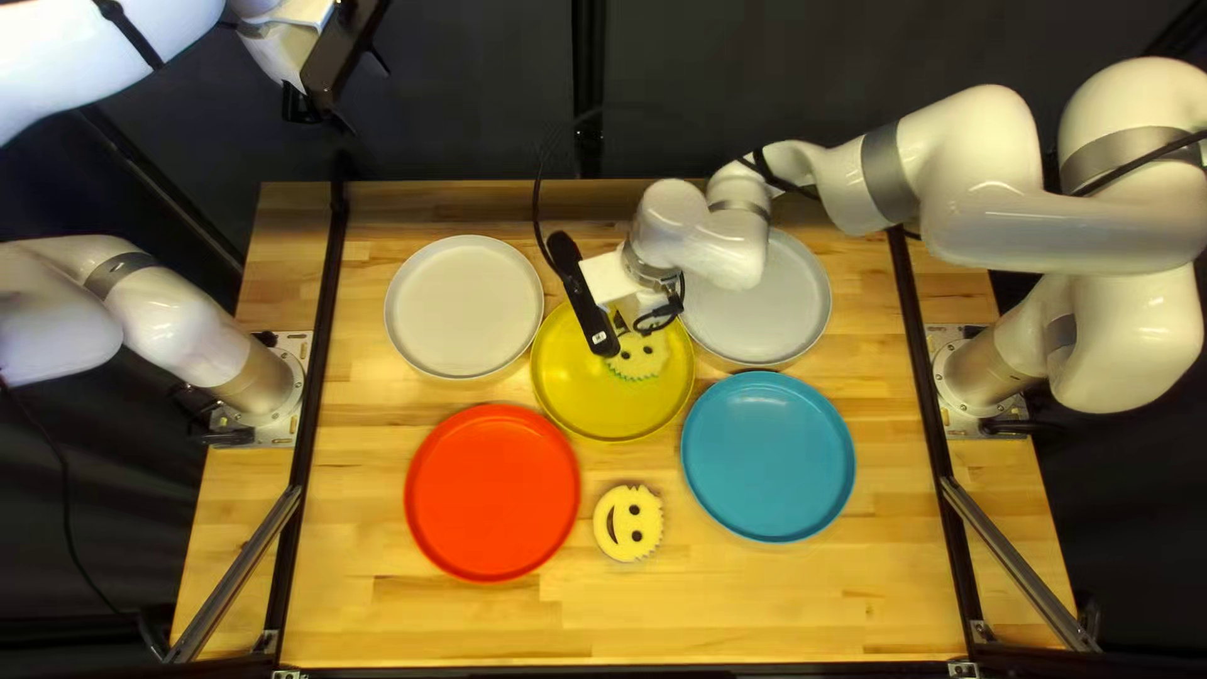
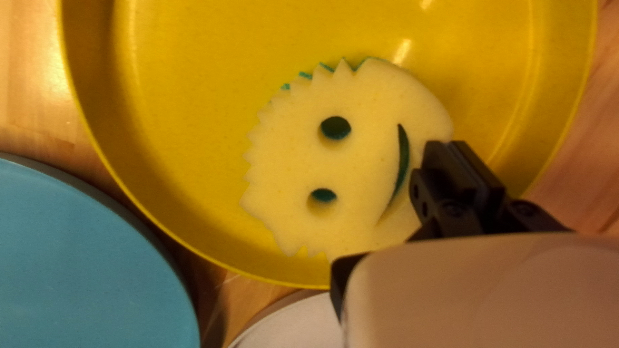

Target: Pick up sponge and scrub the plate

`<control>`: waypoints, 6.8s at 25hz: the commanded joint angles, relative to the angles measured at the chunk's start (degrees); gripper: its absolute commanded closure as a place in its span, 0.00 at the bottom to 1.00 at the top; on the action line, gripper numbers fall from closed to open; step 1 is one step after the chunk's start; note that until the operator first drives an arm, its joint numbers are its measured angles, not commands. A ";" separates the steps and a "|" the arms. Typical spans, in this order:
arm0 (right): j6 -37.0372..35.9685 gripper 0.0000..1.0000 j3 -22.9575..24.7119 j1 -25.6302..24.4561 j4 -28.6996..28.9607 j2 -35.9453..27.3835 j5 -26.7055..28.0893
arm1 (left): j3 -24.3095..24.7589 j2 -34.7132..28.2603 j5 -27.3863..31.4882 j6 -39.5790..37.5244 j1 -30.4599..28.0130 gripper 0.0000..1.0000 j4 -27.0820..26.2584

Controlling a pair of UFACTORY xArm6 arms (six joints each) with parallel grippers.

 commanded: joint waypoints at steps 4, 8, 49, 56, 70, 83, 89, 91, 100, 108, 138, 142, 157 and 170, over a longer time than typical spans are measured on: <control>-1.88 1.00 -1.48 -1.30 0.25 1.61 -0.14 | 0.00 0.00 0.00 0.00 0.00 0.00 0.00; -6.29 1.00 -4.28 -4.49 2.95 4.00 0.50 | 0.00 0.00 0.00 0.00 0.00 0.00 0.00; -0.55 1.00 -23.13 -10.23 10.53 14.22 18.06 | 0.00 0.00 0.00 0.00 0.00 0.00 0.00; 2.50 1.00 -23.25 -8.36 10.34 14.55 17.11 | 0.00 0.00 0.00 0.00 0.00 0.00 0.00; 6.49 1.00 -27.17 -2.93 7.26 17.20 16.83 | 0.00 0.00 0.00 0.00 0.00 0.00 0.00; 2.52 1.00 -27.06 -8.88 8.12 16.62 19.08 | 0.00 0.00 0.00 0.00 0.00 0.00 0.00; 4.46 1.00 -26.00 -6.68 7.80 15.86 18.25 | 0.00 0.00 0.00 0.00 0.00 0.00 0.00; 5.78 1.00 -25.68 -4.77 7.43 15.93 17.30 | 0.00 0.00 0.00 0.00 0.00 0.00 0.00; 9.87 1.00 -21.07 0.45 4.69 12.79 13.76 | 0.00 0.00 0.00 0.00 0.00 0.00 0.00; 3.10 1.00 -12.22 -2.91 4.83 7.56 5.95 | 0.00 0.00 0.00 0.00 0.00 0.00 0.00; 6.27 1.00 -13.03 2.14 2.67 8.58 6.31 | 0.00 0.00 0.00 0.00 0.00 0.00 0.00; 5.74 1.00 -11.09 1.36 1.12 7.30 5.19 | 0.00 0.00 0.00 0.00 0.00 0.00 0.00; -2.58 1.00 -9.94 -7.38 -0.82 6.46 2.79 | 0.00 0.00 0.00 0.00 0.00 0.00 0.00; 1.83 1.00 -3.17 0.71 -1.38 3.37 -0.47 | 0.00 0.00 0.00 0.00 0.00 0.00 0.00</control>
